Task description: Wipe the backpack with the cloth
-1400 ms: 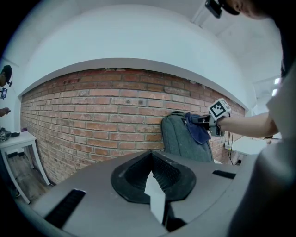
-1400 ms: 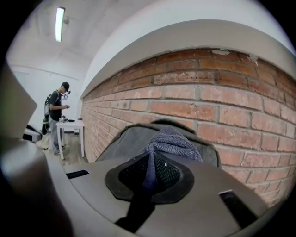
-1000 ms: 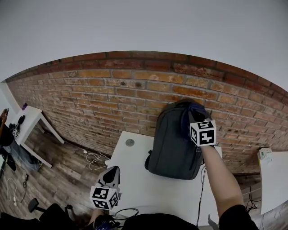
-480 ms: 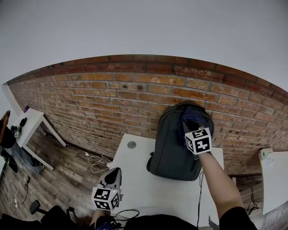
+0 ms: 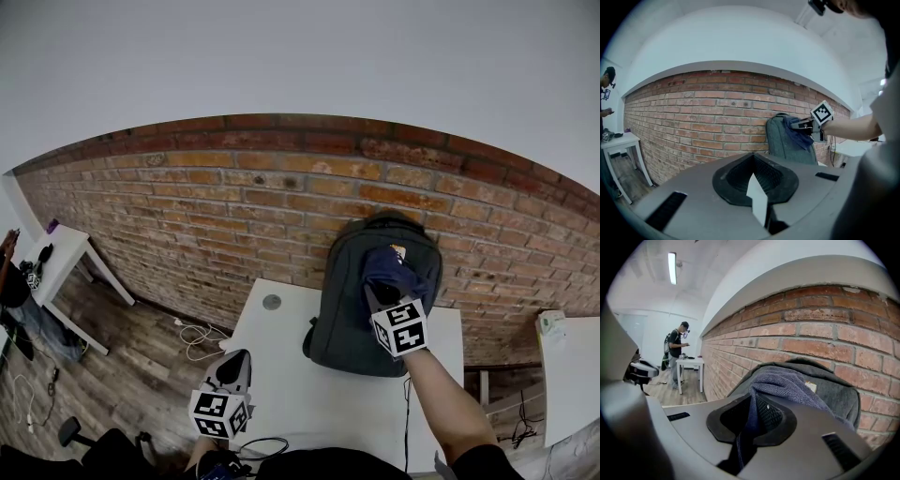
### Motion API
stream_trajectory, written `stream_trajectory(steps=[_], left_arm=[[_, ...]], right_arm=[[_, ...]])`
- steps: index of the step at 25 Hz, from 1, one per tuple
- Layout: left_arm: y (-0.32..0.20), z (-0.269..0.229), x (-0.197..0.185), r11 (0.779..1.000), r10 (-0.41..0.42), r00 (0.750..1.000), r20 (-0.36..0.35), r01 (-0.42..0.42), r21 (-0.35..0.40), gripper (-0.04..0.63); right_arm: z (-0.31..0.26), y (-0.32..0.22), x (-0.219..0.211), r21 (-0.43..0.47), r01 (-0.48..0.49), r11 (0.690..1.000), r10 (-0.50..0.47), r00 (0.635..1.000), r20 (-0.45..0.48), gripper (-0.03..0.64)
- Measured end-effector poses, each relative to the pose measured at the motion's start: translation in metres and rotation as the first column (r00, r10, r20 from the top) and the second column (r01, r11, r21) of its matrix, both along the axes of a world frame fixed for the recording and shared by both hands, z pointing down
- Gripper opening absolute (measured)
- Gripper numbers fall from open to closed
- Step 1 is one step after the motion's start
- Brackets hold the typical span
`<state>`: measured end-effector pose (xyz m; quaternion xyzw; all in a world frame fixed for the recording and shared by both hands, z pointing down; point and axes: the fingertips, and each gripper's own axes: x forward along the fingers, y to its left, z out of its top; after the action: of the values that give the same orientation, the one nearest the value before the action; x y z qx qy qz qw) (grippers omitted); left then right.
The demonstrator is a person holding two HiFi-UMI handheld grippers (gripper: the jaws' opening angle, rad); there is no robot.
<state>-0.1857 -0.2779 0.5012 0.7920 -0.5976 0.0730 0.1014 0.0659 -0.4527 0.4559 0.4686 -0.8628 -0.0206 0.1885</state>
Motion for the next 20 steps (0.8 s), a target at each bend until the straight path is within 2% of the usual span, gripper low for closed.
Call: stream_trajectory(steps=[13,20], left_arm=[[-0.001,0.001,0.006,1.000,0.011,1.000,0.003,-0.011,-0.004,-0.003],[-0.003,0.003,0.010,1.000,0.019,1.000,0.003,-0.019,-0.010,-0.003]], right_arm=[[0.043,0.042,-0.002,-0.072,0.025,0.997,-0.022,0.999,0.045,0.029],[0.076,0.071,-0.006,-0.079,0.051,0.996,-0.048,0.998,0.031,0.029]])
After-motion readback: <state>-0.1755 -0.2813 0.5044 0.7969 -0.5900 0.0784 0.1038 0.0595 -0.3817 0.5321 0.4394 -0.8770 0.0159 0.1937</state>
